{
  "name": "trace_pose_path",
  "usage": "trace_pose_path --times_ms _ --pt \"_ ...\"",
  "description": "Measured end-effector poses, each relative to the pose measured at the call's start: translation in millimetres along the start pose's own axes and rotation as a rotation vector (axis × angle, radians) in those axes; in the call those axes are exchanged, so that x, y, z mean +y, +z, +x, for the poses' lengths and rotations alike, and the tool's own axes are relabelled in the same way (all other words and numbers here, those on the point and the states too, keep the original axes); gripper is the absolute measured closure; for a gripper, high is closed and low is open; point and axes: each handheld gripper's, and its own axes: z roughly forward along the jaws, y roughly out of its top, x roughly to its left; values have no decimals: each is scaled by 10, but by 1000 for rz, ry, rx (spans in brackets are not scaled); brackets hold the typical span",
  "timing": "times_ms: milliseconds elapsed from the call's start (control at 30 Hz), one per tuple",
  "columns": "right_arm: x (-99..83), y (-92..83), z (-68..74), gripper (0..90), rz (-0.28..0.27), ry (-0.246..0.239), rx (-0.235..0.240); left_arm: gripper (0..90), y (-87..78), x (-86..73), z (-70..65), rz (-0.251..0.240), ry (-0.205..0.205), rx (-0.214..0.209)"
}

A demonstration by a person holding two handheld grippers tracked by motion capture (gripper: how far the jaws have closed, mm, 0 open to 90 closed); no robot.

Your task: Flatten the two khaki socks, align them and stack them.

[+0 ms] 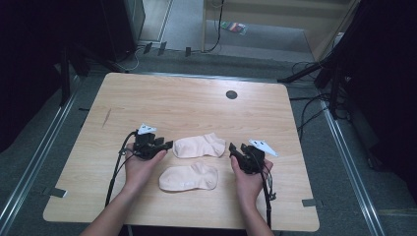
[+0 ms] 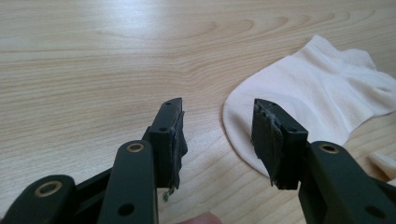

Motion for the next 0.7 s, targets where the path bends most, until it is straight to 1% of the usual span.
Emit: trace_pose_path --times_ms 33,67,133,167,200,233,300,333,400,467,500,533,567,600,633,667,700 --pt "27 20 14 554 -5 -32 17 547 11 -4 -6 2 10 -2" --pt "53 47 44 572 -4 -74 31 548 24 -8 -17 5 15 -1" --pt "88 126 127 581 14 -151 58 562 41 -11 -28 3 22 -9" --pt "99 174 167 577 30 -185 66 593 46 -12 -27 -3 23 -22" --pt "99 174 167 577 30 -185 66 624 46 -12 -27 -3 23 -22" --pt "106 272 231 567 60 -232 53 640 60 -13 -29 -15 23 -30" --pt "106 353 269 561 79 -249 29 659 67 -13 -29 -18 27 -28" --pt "106 353 269 561 79 -249 29 659 77 -16 -27 -24 32 -29" --pt "95 430 272 570 89 -249 35 661 96 -21 -27 -25 35 -46" --pt "68 481 265 580 100 -255 18 663 107 -24 -42 -23 48 -49" --pt "41 525 248 576 120 -259 19 637 123 -29 -57 -8 67 -35" --pt "30 536 247 575 127 -259 15 617 123 -29 -57 -8 67 -35" --pt "20 551 240 573 133 -269 16 599 152 -38 -78 12 83 -12" --pt "17 554 243 572 142 -266 13 593 153 -38 -89 17 93 -1" --pt "18 554 244 574 133 -272 17 581 154 -35 -101 20 106 12" --pt "18 554 244 574 133 -272 17 582 154 -35 -101 20 106 12" --pt "10 550 262 591 139 -285 11 587 162 -35 -132 24 135 36"
